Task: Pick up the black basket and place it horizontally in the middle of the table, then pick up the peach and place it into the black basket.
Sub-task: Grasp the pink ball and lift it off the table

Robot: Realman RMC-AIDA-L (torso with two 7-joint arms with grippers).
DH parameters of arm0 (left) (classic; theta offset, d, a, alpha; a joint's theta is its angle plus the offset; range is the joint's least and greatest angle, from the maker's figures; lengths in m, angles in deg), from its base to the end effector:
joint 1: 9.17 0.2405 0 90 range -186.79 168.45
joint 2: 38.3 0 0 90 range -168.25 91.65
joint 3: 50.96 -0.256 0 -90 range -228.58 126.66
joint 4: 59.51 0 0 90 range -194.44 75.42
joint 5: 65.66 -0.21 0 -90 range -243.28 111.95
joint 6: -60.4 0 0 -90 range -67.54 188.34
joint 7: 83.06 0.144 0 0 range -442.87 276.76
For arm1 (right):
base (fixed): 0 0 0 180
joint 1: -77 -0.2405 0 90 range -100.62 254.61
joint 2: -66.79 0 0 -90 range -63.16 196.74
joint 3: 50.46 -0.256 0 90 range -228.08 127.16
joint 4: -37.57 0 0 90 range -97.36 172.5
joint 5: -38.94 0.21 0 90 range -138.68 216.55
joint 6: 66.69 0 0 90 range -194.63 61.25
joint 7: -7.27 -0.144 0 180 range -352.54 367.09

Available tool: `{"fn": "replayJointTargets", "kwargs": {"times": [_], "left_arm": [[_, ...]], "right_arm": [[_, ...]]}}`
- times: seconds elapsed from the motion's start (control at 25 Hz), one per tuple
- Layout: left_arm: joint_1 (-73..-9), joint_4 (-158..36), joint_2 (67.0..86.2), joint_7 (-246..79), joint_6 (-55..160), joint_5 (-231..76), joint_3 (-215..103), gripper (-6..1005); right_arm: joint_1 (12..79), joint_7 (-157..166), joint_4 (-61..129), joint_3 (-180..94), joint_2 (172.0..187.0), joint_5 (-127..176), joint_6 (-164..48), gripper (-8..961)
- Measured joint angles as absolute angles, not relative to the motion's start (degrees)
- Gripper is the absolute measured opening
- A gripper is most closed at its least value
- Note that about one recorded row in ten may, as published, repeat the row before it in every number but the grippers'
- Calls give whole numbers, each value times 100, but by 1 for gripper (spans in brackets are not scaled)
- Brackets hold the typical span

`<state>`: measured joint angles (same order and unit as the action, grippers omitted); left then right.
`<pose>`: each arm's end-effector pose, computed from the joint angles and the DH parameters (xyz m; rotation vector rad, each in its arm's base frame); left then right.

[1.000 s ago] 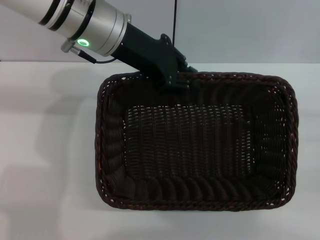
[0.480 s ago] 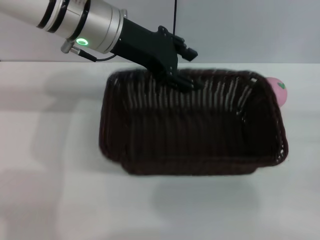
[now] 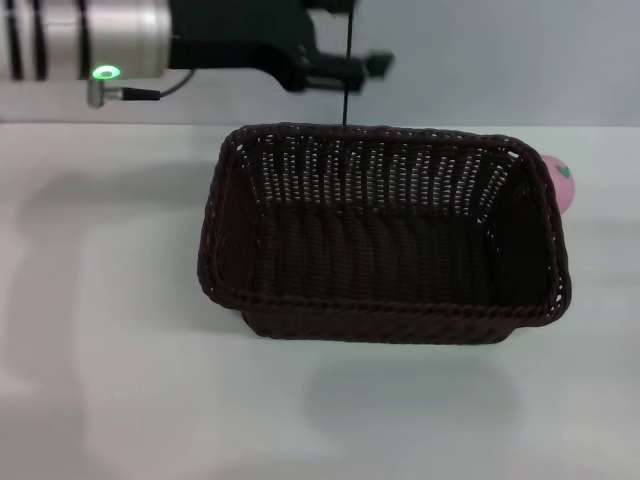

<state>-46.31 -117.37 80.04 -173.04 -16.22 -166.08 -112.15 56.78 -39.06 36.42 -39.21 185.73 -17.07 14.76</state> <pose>-0.1330 0.3956 0.0228 -2.7030 -0.1526 -0.6824 0.3803 0.2810 0.0576 -1.0925 0.8666 1.1845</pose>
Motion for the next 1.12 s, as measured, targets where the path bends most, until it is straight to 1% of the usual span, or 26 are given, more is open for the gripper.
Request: {"fn": "replayJointTargets", "kwargs": {"times": [0.24,0.32,0.36,0.4,0.44,0.52,0.56,0.6,0.64,0.68,0.72,0.76,0.8,0.92,0.96,1.0,1.04,1.08,1.12], "left_arm": [[-3587,-10832,8023,-15539,-1322,-13689,-11265,834],[-3587,-10832,8023,-15539,-1322,-13689,-11265,834],[-3365,-9980,8005,-14705,-1703,-12368,-11251,834],[-3365,-9980,8005,-14705,-1703,-12368,-11251,834],[-3310,-9525,7999,-14284,-2044,-11840,-11225,834],[-3310,-9525,7999,-14284,-2044,-11840,-11225,834],[-3310,-9525,7999,-14284,-2044,-11840,-11225,834],[-3242,-8868,7993,-13775,-2481,-11260,-11196,834],[-3242,-8868,7993,-13775,-2481,-11260,-11196,834],[-3113,-8280,7985,-13247,-2836,-10718,-11142,834],[-3113,-8280,7985,-13247,-2836,-10718,-11142,834],[-3082,-8239,7982,-13214,-2847,-10684,-11083,834],[-3082,-8239,7982,-13214,-2847,-10684,-11083,834],[-2958,-8203,7978,-13206,-2894,-10660,-10830,834],[-2922,-8199,7971,-13201,-2905,-10655,-10744,834],[-2922,-8199,7971,-13201,-2905,-10655,-10744,834],[-2908,-8191,7966,-13199,-2906,-10651,-10686,834],[-2900,-8174,7965,-13198,-2907,-10647,-10633,834],[-2892,-8151,7965,-13197,-2908,-10644,-10582,834]], "right_arm": [[5858,-3922,3091,-3922,18548,-2697,1663,563],[5926,-4111,2791,-3922,18545,-3062,1734,563],[5979,-4503,2399,-3921,18542,-3465,1751,562],[5979,-4503,2399,-3921,18542,-3465,1751,562],[5987,-4793,2167,-3921,18529,-3719,1758,562],[5997,-5478,1609,-3922,18497,-4368,1816,562],[5970,-6228,1030,-3922,18450,-5046,1938,563],[5930,-6696,701,-3921,18412,-5474,2046,563],[5890,-7065,480,-3920,18367,-5797,2145,563],[5845,-7449,246,-3920,18311,-6134,2262,563],[5845,-7449,246,-3920,18311,-6134,2262,563],[5730,-8137,-189,-3922,18191,-6753,2518,563],[5730,-8137,-189,-3922,18191,-6753,2518,562],[5499,-9098,-897,-3904,18071,-7738,2806,562],[5297,-9714,-1304,-3807,17999,-8437,2889,562],[5297,-9714,-1304,-3807,17999,-8437,2889,562],[5191,-9997,-1441,-3740,17960,-8799,2905,562],[4965,-10505,-1577,-3595,17878,-9364,2897,562],[4965,-10505,-1577,-3595,17878,-9364,2897,562]]}}
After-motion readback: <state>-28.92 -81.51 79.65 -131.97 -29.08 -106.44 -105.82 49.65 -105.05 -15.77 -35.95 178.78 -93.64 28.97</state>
